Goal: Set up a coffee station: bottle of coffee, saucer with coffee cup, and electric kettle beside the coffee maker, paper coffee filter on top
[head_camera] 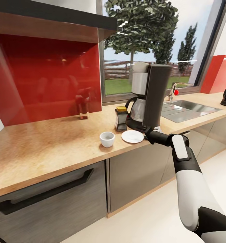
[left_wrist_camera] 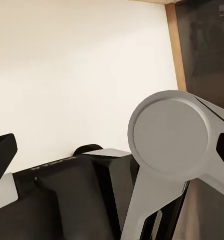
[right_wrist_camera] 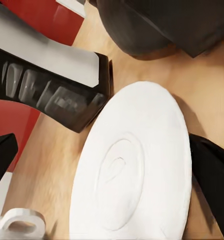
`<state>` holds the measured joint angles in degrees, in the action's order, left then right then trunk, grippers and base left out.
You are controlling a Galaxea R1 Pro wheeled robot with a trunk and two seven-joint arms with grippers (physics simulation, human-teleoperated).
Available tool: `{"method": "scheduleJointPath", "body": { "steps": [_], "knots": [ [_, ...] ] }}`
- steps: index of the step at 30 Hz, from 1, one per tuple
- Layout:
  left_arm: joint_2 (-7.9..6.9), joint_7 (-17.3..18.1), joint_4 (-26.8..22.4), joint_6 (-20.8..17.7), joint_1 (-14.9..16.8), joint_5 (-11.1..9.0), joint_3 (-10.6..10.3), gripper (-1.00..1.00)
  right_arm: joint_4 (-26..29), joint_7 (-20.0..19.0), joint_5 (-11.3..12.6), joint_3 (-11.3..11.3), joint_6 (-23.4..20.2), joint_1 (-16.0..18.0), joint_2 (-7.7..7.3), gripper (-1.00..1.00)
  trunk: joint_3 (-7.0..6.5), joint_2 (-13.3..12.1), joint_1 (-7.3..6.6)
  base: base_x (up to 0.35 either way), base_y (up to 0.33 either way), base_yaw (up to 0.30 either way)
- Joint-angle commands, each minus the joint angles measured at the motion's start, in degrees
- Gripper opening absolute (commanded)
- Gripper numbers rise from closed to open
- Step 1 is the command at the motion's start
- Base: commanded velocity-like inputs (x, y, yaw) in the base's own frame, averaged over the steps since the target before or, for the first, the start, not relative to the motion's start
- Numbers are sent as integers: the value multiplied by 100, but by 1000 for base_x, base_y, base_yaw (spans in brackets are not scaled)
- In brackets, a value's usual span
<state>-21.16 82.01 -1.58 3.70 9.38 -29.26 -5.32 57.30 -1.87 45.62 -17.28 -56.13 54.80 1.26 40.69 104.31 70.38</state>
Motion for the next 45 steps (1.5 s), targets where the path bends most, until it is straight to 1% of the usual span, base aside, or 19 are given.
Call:
{"method": "scheduleJointPath", "body": {
  "steps": [1,7,16,19,24,27,28,30,31,32,34,37,38,39,40,41,42,43,45],
  "knots": [
    [-2,8,0,40,3,-45,-48,100,0,-7,-124,-21,-39,4,6,100,6,3,-1,-7,-36,0],
    [-2,8,0,43,3,-45,-48,100,0,-7,-124,-21,-39,4,6,100,6,3,-1,-2,-200,0],
    [-2,8,0,43,3,-45,-48,100,-32,-7,-132,-28,-40,4,-3,100,6,3,-1,-8,-32,0],
    [-2,8,0,43,3,-45,-50,100,-175,-18,-116,-33,-46,-2,-9,100,6,3,-1,-200,-61,0],
    [-2,8,0,43,3,-45,-50,100,-209,-36,-101,-29,-58,-46,-39,100,6,3,-1,-249,-91,0],
    [-2,8,0,43,3,-45,-49,100,-186,-244,-100,-24,-68,-71,-71,100,6,3,-1,-89,-32,0],
    [-2,8,0,40,3,-45,-49,100,-184,-447,-117,-23,-70,-82,-120,100,6,3,-1,-45,-16,0],
    [-2,8,0,38,3,-45,-50,100,-191,-669,-129,-22,-71,-112,-193,100,6,3,-1,-32,-12,0],
    [-2,5,0,37,3,-45,-49,100,-195,-874,-140,-22,-72,-157,-271,100,6,3,-1,-18,-7,0],
    [-2,2,0,36,3,-45,-49,100,-202,-1184,-155,-21,-73,-250,-417,100,6,3,-1,-7,-3,0],
    [-2,1,0,35,3,-45,-48,100,-206,-1324,-161,-21,-73,-350,-510,100,6,3,-1,-5,-2,0],
    [-2,0,-1,35,3,-45,-48,100,-207,-1398,-172,-18,-70,-494,-632,100,6,3,-1,-2,-1,0],
    [0,0,-1,35,3,-45,-50,100,-210,-1425,-177,-16,-67,-612,-723,100,6,3,-1,-1,0,0],
    [-1,0,0,35,3,-45,-51,100,-210,-1449,-181,-8,-58,-822,-854,100,6,3,-1,0,0,0],
    [-1,0,0,35,3,-45,-50,100,-209,-1454,-183,0,-56,-901,-897,100,6,3,-1,0,0,0],
    [-1,0,0,35,3,-45,-51,100,-203,-1461,-222,34,-38,-1060,-979,100,6,3,-1,0,0,0],
    [-1,0,0,35,3,-45,-50,100,-199,-1468,-338,121,35,-1217,-1050,100,6,3,-1,0,0,0],
    [-1,0,0,35,3,-45,-50,100,-198,-1471,-425,180,99,-1288,-1078,100,6,3,-1,0,0,0],
    [-2,0,0,30,3,-45,-50,100,-209,-1639,-939,453,492,-1591,-1178,100,6,3,-1,0,0,0]
  ]
}}
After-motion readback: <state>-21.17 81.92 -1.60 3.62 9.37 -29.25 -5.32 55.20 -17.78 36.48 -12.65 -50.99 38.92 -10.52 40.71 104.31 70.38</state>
